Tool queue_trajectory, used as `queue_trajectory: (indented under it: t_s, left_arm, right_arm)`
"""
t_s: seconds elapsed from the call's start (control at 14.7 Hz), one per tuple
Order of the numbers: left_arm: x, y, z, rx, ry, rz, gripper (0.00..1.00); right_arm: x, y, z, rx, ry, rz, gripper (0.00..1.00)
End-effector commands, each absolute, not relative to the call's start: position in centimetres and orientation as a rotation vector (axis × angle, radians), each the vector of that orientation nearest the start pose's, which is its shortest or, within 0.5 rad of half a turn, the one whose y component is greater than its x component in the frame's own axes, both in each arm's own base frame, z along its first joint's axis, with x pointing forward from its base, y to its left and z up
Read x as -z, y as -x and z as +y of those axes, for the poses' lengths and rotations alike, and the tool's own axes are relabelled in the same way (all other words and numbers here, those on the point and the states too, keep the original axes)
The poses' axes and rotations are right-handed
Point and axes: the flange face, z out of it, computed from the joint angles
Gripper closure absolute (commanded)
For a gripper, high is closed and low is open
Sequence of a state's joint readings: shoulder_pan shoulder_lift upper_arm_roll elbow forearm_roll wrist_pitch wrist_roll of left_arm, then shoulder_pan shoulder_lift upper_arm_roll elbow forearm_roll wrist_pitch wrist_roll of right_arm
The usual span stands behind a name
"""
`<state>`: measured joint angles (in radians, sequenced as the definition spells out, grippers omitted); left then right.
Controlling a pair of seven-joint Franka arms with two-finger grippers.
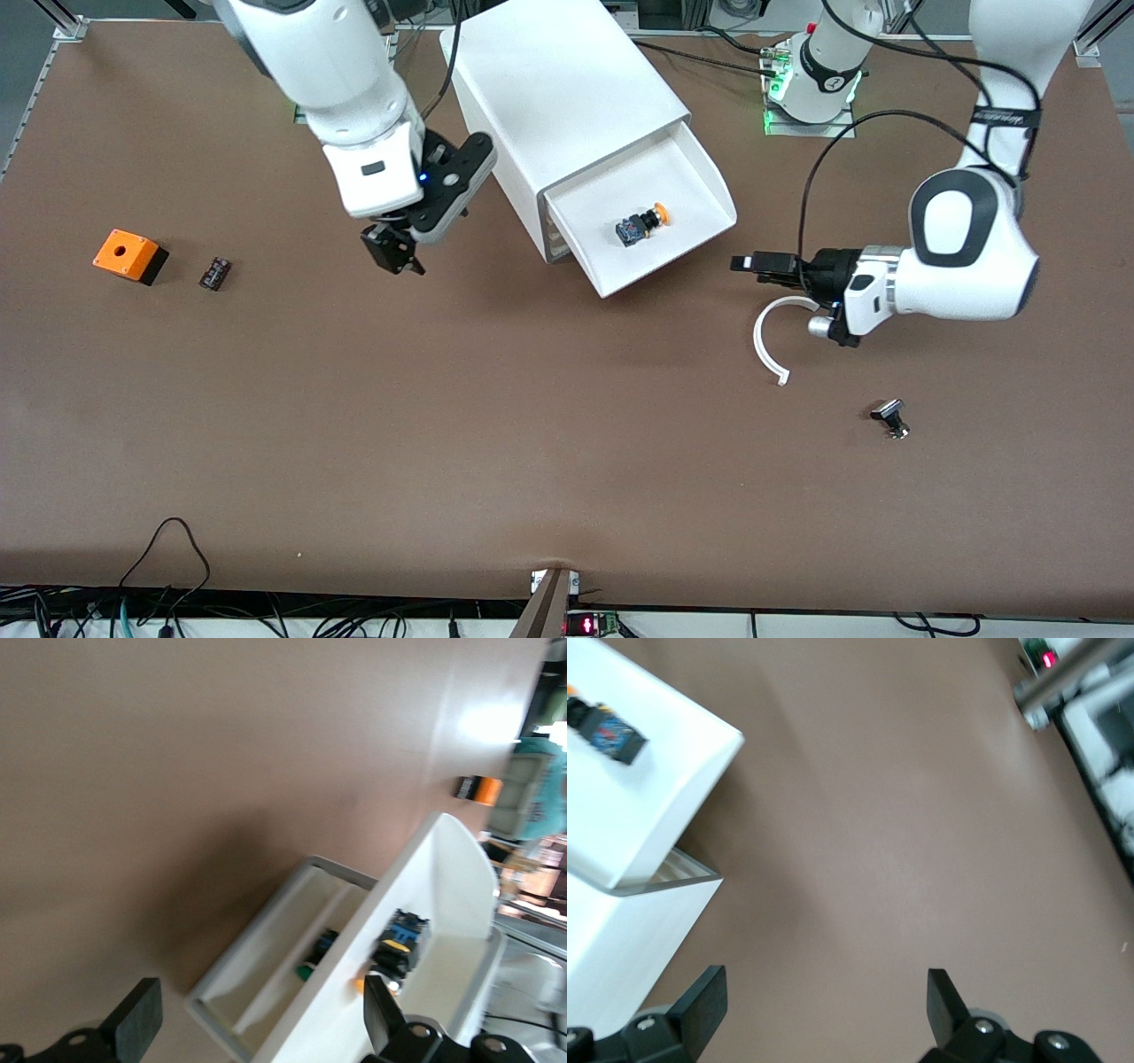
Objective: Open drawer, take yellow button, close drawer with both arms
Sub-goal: 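Lower the right gripper into the drawer over the orange button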
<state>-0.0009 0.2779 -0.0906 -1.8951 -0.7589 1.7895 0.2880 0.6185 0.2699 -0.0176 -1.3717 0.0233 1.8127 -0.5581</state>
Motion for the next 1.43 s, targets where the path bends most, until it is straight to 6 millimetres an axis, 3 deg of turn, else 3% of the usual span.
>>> queue_trajectory:
  t_s: [0.0, 0.27, 0.48, 0.68, 0.96, 1.16, 1.37]
  left_arm:
    - [-40.8, -56.8, -9.9, 0.281, -2.563, -0.123, 0.00]
    - [-47.2, -55.2, -7.8, 0.161, -2.838, -0.248, 0.00]
    - [-51.0, -54.1, -5.8, 0.069, -2.975, -0.309, 0.00]
    - [-53.4, -54.2, -3.8, -0.001, -3.104, -0.377, 0.00]
    - [-53.7, -54.4, -3.2, -0.015, -3.169, -0.403, 0.00]
    - [-53.9, -54.3, -2.1, -0.020, -3.175, -0.334, 0.00]
    - [-54.1, -54.2, -1.7, -0.026, -3.181, -0.258, 0.00]
  right_arm:
    - [-59.6, -52.7, 40.4, 0.310, 2.381, -1.990, 0.00]
    - [-59.5, -48.5, 46.2, 0.309, 2.124, -2.221, 0.00]
    - [-57.5, -48.5, 47.1, 0.214, 1.812, -2.489, 0.00]
    - [-56.7, -48.5, 48.5, 0.061, 1.683, -2.545, 0.00]
    - [-53.9, -47.8, 53.0, 0.129, 1.632, -2.575, 0.00]
    - [-52.6, -47.6, 54.9, 0.201, 1.613, -2.587, 0.00]
    - [-49.4, -47.5, 57.2, 0.224, 1.609, -2.584, 0.00]
